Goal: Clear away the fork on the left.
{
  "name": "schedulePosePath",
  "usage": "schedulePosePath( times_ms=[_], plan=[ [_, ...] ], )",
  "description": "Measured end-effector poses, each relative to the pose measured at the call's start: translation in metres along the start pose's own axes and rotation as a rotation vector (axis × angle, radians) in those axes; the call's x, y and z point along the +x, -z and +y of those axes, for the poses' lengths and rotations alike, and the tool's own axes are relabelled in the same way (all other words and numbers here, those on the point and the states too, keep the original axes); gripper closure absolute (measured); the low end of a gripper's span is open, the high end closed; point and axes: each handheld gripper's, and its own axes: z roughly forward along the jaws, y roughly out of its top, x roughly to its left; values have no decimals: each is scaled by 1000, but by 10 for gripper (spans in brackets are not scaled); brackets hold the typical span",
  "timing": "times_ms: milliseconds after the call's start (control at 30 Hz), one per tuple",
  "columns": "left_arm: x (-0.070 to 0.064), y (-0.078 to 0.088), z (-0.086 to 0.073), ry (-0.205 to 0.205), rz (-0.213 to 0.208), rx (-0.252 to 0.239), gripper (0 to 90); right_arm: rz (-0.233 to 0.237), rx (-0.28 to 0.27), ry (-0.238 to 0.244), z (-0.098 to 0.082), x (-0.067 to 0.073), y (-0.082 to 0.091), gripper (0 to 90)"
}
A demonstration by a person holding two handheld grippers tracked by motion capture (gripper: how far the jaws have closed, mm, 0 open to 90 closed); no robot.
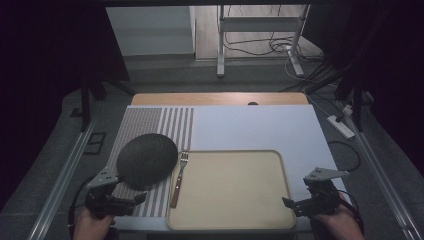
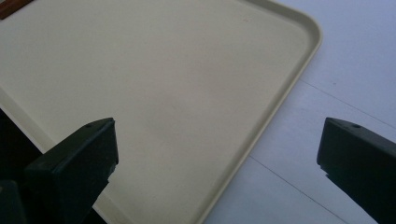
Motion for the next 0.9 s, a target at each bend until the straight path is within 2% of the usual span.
schedulePosePath(
  times_ms=[333, 467, 600, 700, 800, 900],
  plan=[
    [1, 11, -13, 20, 26, 0, 0, -8, 1, -13, 0, -1, 0, 0],
    [-2, 13, -17, 17, 48, 19, 0, -7, -2, -17, 0, -1, 0, 0],
    [-6, 14, -22, 8, 93, 56, 0, -8, 0, -18, 0, -1, 0, 0],
    [-7, 16, -24, 7, 94, 57, 0, -10, 0, -19, 0, -1, 0, 0],
    [-10, 13, -23, -8, 102, 85, 0, -13, 1, -30, 0, -2, 0, 0],
    [-10, 12, -22, -12, 99, 91, 0, -15, 3, -29, 0, -3, 0, 0]
  ],
)
